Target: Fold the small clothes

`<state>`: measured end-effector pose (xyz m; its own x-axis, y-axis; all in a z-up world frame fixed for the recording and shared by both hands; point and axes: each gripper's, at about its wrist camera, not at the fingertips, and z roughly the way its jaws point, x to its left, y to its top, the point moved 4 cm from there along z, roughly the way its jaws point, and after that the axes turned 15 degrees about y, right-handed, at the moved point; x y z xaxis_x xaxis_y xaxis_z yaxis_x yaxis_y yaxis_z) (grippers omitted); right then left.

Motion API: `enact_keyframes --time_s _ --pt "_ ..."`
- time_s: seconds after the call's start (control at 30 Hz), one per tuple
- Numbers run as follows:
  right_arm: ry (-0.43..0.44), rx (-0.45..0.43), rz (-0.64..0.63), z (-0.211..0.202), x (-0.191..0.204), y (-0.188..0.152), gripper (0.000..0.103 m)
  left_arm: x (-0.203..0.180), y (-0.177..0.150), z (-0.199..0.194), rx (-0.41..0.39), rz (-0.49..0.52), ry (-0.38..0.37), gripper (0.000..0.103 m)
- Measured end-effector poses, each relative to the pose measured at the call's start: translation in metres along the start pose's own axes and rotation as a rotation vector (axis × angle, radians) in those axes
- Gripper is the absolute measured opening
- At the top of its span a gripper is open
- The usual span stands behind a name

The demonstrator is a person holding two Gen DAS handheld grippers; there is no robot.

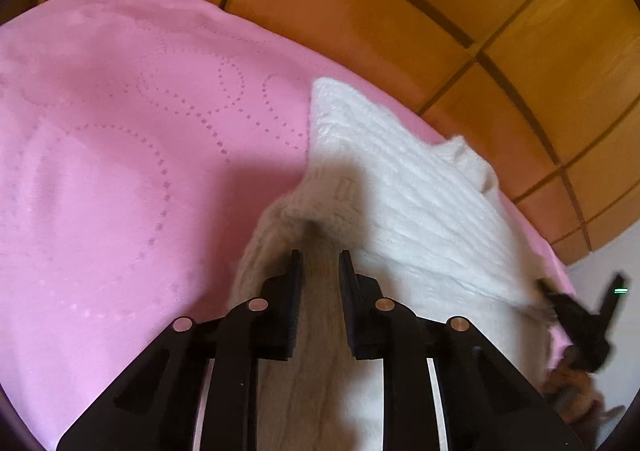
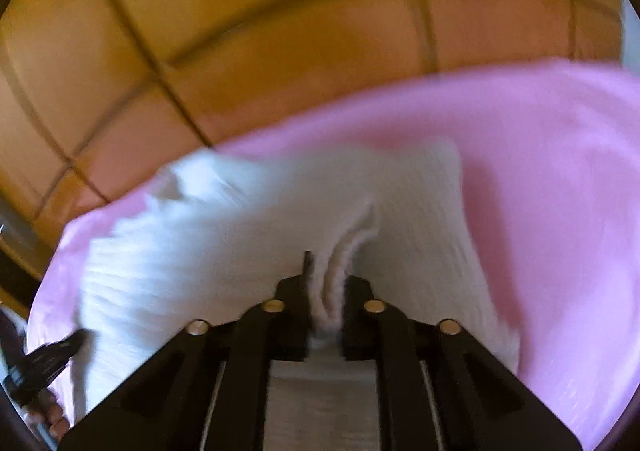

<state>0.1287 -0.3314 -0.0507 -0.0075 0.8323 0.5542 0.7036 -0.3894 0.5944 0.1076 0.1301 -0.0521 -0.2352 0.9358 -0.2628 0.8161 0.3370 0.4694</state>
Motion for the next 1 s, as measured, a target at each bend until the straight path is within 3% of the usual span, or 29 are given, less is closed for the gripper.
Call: enact_keyframes --time_s 0.03,0.07,0.1,0.13,0.2,0.3,0.4,0.5,0.6,0.63,0.7,0.8,0.83,0.93,1.0 --pt "0.027 -0.021 0.025 -0.004 -0.004 -0.002 0.023 0.004 0.003 -0.006 -0.006 -0.003 -0.015 0.028" --pt "0.042 -0.039 0.044 -0.010 -0.006 -0.002 0.034 0.010 0.007 -0.014 -0.022 -0.011 -0.024 0.036" --pt "0.041 -0.056 0.044 -0.016 -0.004 -0.002 0.042 0.018 0.011 -0.021 -0.041 -0.025 -0.025 0.056" --pt "0.032 -0.070 0.039 -0.022 -0.002 -0.001 0.058 0.027 0.021 -0.027 -0.074 -0.059 -0.025 0.068" --pt "0.003 -0.110 0.016 -0.035 0.007 0.001 0.061 0.032 0.035 -0.026 -0.082 -0.087 -0.026 0.068" --pt "0.066 -0.158 -0.023 -0.052 0.033 0.000 0.072 0.033 0.058 -0.010 -0.052 -0.108 -0.042 0.068" --pt "0.102 -0.108 -0.111 -0.039 0.061 -0.006 0.076 0.029 0.072 0.009 0.000 -0.112 -0.065 0.068" --pt "0.062 -0.043 -0.233 -0.014 0.085 -0.018 0.078 0.021 0.086 0.034 0.065 -0.142 -0.117 0.068" --pt "0.035 -0.010 -0.236 0.004 0.086 -0.021 0.078 0.006 0.094 0.058 0.128 -0.175 -0.152 0.068" --pt "0.027 -0.007 -0.233 0.008 0.085 -0.020 0.078 0.000 0.095 0.065 0.143 -0.171 -0.157 0.053" --pt "0.017 0.006 -0.221 0.014 0.081 -0.021 0.078 -0.010 0.094 0.071 0.139 -0.141 -0.118 0.014" --pt "0.014 0.042 -0.219 0.020 0.074 -0.024 0.079 -0.017 0.092 0.050 -0.013 -0.072 -0.046 0.011" --pt "0.012 0.063 -0.227 0.026 0.073 -0.029 0.081 -0.020 0.086 0.044 -0.062 -0.012 0.027 0.011" --pt "-0.030 0.071 -0.286 0.037 0.077 -0.038 0.089 -0.027 0.072 0.067 -0.061 0.110 0.197 0.011" --pt "-0.072 0.082 -0.331 0.044 0.083 -0.042 0.091 -0.028 0.067 0.077 -0.078 0.138 0.244 0.012"
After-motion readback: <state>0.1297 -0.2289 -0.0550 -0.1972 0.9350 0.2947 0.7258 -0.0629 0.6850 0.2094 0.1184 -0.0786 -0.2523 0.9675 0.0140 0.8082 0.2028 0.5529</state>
